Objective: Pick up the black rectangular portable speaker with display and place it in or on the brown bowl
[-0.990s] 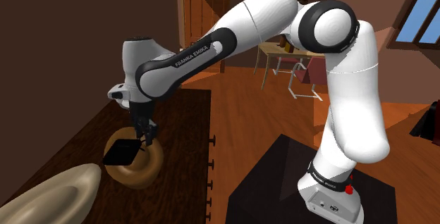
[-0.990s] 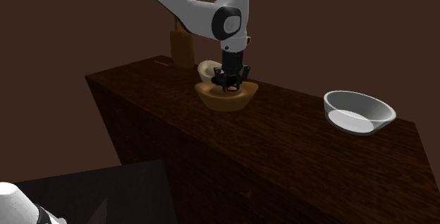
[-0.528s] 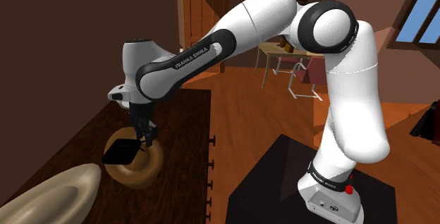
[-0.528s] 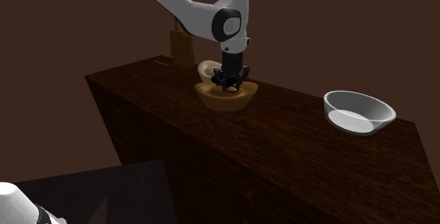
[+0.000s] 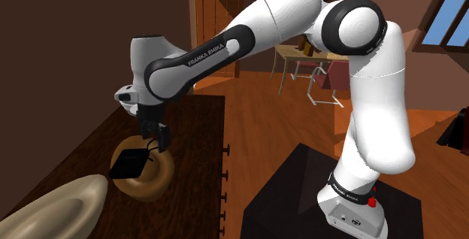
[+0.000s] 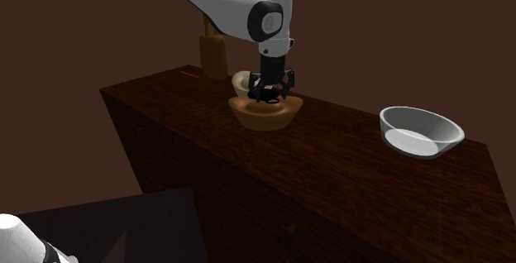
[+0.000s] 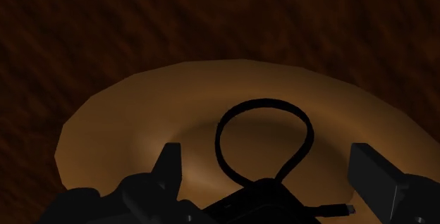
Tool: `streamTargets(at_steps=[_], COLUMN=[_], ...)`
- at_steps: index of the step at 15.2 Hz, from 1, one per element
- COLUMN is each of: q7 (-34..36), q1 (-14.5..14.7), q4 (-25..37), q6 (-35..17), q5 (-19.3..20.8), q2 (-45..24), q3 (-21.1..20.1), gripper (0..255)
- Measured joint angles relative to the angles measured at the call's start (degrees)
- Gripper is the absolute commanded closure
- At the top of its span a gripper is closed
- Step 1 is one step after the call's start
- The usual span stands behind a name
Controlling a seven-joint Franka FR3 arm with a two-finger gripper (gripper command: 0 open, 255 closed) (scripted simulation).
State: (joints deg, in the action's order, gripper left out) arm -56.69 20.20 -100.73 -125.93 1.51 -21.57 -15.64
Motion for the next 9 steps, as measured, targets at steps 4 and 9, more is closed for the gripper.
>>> streamTargets(at_steps=[4, 9], q7=[-0.2, -0.3], q1=[-0.2, -0.3], q4=[1.9, 1.9], q6=[3.6, 3.9], q5=[-0.5, -0.6], q2=[1.8, 2.0], q3=[-0.2, -0.2], gripper=[0, 0])
